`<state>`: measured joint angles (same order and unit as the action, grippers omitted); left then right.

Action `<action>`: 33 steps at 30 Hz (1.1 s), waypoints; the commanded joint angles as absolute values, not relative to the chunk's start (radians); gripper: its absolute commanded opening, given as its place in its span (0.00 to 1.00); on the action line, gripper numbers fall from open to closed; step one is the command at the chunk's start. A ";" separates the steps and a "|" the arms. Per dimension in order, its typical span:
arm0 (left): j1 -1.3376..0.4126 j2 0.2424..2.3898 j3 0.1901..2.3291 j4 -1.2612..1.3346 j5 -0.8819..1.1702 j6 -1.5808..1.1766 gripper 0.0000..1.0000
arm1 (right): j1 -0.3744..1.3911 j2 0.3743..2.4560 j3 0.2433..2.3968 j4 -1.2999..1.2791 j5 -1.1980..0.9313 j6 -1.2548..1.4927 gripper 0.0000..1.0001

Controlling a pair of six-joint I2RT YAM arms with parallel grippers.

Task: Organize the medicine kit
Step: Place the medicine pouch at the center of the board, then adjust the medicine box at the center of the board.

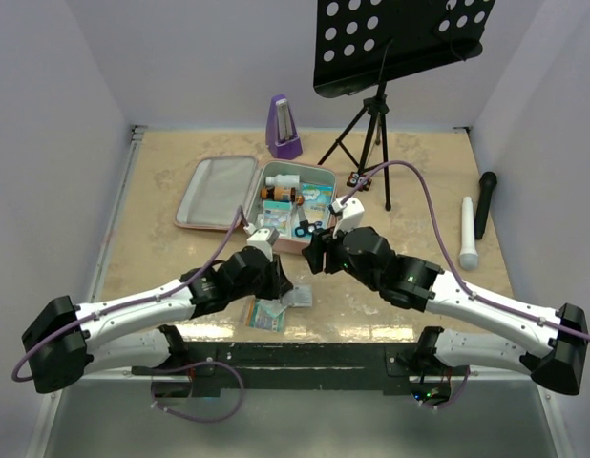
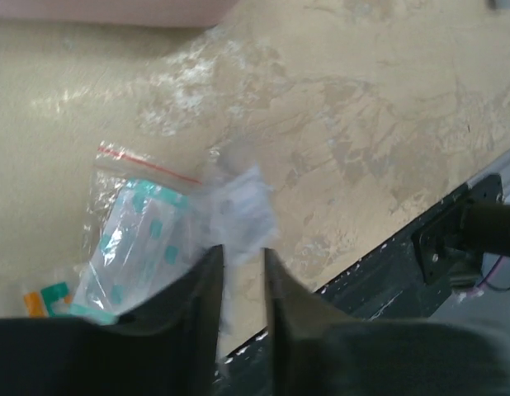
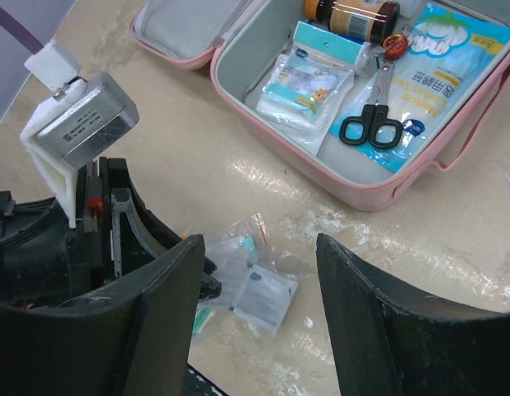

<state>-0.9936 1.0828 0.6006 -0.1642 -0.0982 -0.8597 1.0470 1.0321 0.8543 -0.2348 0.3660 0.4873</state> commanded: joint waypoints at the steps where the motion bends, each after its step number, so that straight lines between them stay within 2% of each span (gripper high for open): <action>1: -0.992 1.065 0.575 -0.173 -0.179 -0.902 0.49 | 1.045 1.015 0.890 -0.258 0.419 0.509 0.61; 4: -0.991 0.985 0.598 -0.262 -0.256 -0.936 0.84 | 1.045 1.043 0.890 -0.244 0.417 0.506 0.62; 5: -0.989 0.948 0.603 -0.282 -0.279 -0.946 1.00 | 1.045 1.058 0.894 -0.236 0.417 0.506 0.62; 13: -0.882 0.646 0.634 -0.503 -0.544 -1.049 1.00 | 1.045 1.259 1.002 -0.156 0.426 0.448 0.62; 18: -0.741 0.600 0.621 -0.496 -0.563 -1.048 0.99 | 1.043 1.449 1.075 -0.163 0.531 0.411 0.61; 22: -0.675 0.669 0.621 -0.459 -0.508 -1.029 0.99 | 0.991 1.554 1.104 -0.153 0.526 0.425 0.55; 27: -0.474 0.761 0.617 -0.393 -0.309 -0.979 1.00 | 0.933 1.585 1.094 -0.124 0.480 0.431 0.51; 33: -0.284 0.776 0.607 -0.325 -0.186 -0.959 1.00 | 0.922 1.641 1.098 -0.124 0.472 0.426 0.43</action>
